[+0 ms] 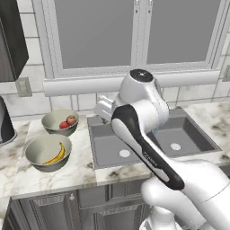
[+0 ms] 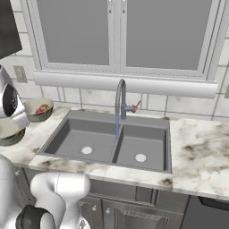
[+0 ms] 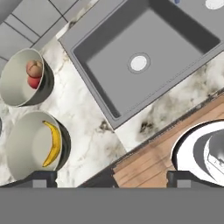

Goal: Pick the peachs from the sink and place them in one bowl. Place the banana in the other bowl. Then turn off the sink faucet.

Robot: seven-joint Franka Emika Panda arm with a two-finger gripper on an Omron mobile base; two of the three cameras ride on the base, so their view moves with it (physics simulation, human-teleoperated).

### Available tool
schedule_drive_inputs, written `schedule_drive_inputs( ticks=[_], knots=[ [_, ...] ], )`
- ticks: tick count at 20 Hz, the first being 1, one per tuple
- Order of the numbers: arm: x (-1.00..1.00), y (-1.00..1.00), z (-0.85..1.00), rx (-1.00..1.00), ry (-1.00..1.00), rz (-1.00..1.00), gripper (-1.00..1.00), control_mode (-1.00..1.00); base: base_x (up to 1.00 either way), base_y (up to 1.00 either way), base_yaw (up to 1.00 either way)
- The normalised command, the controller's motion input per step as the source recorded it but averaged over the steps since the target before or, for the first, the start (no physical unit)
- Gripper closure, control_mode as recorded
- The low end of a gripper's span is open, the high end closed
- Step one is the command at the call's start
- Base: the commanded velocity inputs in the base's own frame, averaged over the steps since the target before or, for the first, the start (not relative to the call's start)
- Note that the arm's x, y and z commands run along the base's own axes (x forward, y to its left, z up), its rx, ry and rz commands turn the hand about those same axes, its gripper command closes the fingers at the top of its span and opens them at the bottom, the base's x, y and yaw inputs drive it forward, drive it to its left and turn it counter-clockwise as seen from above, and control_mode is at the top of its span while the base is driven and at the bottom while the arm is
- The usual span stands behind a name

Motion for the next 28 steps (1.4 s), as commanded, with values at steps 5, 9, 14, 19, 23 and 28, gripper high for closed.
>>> schedule_drive_inputs(
  ticks=[5,9,14,19,23,28],
  knots=[
    [-0.21,-1.0,0.43,0.13,-0.03,-0.04,-1.0,-1.0,0.0,0.0,0.0],
    [-0.11,-1.0,0.29,0.16,0.0,-0.05,-1.0,-1.0,0.0,0.0,0.0],
    [-0.03,-0.95,0.23,0.19,0.0,-0.07,-1.0,-1.0,0.0,0.0,0.0],
    [0.0,-0.89,0.07,0.23,0.0,-0.1,-1.0,-1.0,0.0,0.0,0.0],
    [0.0,-0.86,0.0,0.22,0.0,-0.11,-1.0,-1.0,0.0,0.0,0.0],
    [0.0,-0.88,0.0,0.21,0.0,-0.2,-1.0,-1.0,0.0,0.0,0.0]
  ],
)
